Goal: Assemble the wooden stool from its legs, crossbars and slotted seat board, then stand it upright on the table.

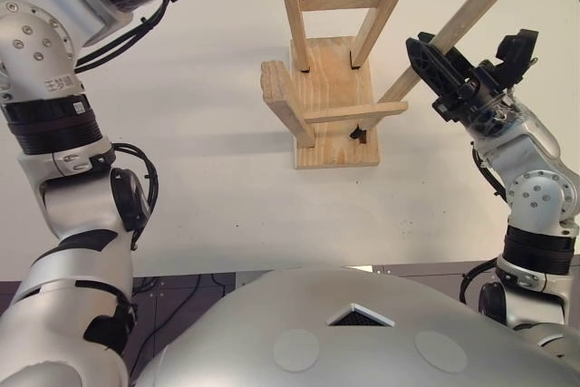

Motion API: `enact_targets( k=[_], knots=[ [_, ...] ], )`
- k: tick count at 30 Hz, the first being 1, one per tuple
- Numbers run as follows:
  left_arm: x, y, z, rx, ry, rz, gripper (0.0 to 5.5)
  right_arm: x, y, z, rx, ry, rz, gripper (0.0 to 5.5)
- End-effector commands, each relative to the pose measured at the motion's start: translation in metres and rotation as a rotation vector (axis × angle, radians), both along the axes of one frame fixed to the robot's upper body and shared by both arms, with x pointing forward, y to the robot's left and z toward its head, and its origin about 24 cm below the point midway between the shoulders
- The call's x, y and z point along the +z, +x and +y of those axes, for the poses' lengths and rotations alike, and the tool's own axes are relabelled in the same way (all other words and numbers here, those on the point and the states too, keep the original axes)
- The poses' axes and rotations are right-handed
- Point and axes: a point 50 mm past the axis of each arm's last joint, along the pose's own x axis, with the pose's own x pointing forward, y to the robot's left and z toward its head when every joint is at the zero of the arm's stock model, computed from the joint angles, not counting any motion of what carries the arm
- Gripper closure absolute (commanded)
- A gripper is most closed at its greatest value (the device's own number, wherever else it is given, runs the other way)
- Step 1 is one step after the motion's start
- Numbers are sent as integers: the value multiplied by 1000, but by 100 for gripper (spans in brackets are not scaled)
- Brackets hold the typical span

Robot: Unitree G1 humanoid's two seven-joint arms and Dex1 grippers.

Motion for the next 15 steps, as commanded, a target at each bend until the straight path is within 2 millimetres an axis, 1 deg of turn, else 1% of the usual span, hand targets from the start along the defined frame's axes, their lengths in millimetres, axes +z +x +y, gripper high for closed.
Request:
enact_targets(
  k=[1,3,6,9,12,15],
  knots=[
    [-2,-3,-2,-8,22,6,59,-23,1,-17,-23,-139,87,344],
    [-2,-2,-2,-7,19,7,59,-32,-2,-29,10,-213,116,344],
    [-3,-3,-3,-13,19,9,59,-42,-14,-47,111,-308,182,344],
    [-3,-3,-4,-23,18,12,59,-46,-25,-61,207,-393,225,344],
    [-5,-4,-3,-14,15,13,59,-47,-31,-66,306,-456,256,344],
    [-5,-5,-3,-12,12,14,59,-47,-32,-71,363,-505,267,344]
  ],
)
